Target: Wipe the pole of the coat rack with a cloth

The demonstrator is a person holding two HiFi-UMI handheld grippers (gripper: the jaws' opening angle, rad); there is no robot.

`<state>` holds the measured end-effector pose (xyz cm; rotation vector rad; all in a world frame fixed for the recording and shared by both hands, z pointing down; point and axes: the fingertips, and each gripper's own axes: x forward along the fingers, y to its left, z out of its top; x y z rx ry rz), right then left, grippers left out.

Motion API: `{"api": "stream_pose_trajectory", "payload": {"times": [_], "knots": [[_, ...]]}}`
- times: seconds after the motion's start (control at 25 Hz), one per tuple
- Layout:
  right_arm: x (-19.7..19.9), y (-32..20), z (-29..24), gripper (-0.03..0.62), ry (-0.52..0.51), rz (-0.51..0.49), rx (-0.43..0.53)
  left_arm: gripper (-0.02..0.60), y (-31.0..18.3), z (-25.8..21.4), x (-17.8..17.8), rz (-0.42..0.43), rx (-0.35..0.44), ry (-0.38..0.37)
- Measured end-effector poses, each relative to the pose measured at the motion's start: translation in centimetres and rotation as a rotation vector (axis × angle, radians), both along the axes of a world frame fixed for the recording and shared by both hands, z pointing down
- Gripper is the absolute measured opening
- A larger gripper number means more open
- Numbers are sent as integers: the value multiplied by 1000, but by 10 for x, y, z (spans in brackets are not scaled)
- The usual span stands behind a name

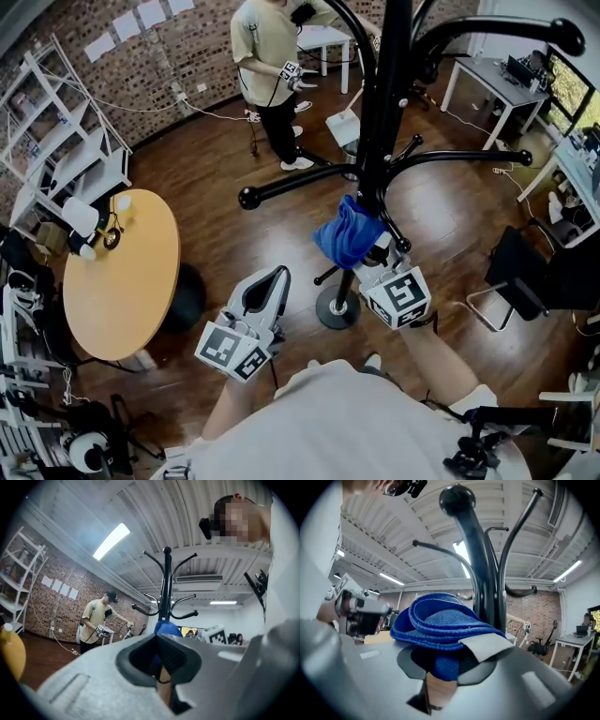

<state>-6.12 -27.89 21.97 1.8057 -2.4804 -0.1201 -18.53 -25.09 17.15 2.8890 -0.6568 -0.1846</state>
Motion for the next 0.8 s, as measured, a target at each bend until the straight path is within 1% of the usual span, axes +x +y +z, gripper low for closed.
{"api": "stream_pose_trajectory", "payload": {"times": [0.2, 0.24, 0.32, 0.36, 0.44, 0.52, 0.6, 0.72, 0.8], "knots": [[0, -2, 161, 103, 0, 12, -252, 2, -1, 8, -4, -18, -12, -23], [-1, -2, 182, 103, -4, 11, -279, 2, -1, 7, -3, -16, -9, -27], [-1, -3, 201, 103, -31, 7, -292, 2, -1, 6, -1, -16, -4, -33], [-1, -4, 200, 103, -41, 7, -284, 2, -3, 6, 0, -18, -5, -36], [-6, -2, 179, 103, -38, 3, -250, 2, -5, 8, 1, -19, -14, -39], [-11, 10, 141, 103, -35, -5, -191, 2, -5, 12, 5, -9, -25, -42], [-8, 30, 93, 103, -59, 0, -129, 2, -3, 15, 14, 13, -29, -52], [25, 63, 31, 103, -88, 5, -38, 2, 2, 15, 36, 36, -18, -67], [60, 76, 1, 103, -83, 16, -14, 2, 8, 11, 52, 25, -2, -64]]}}
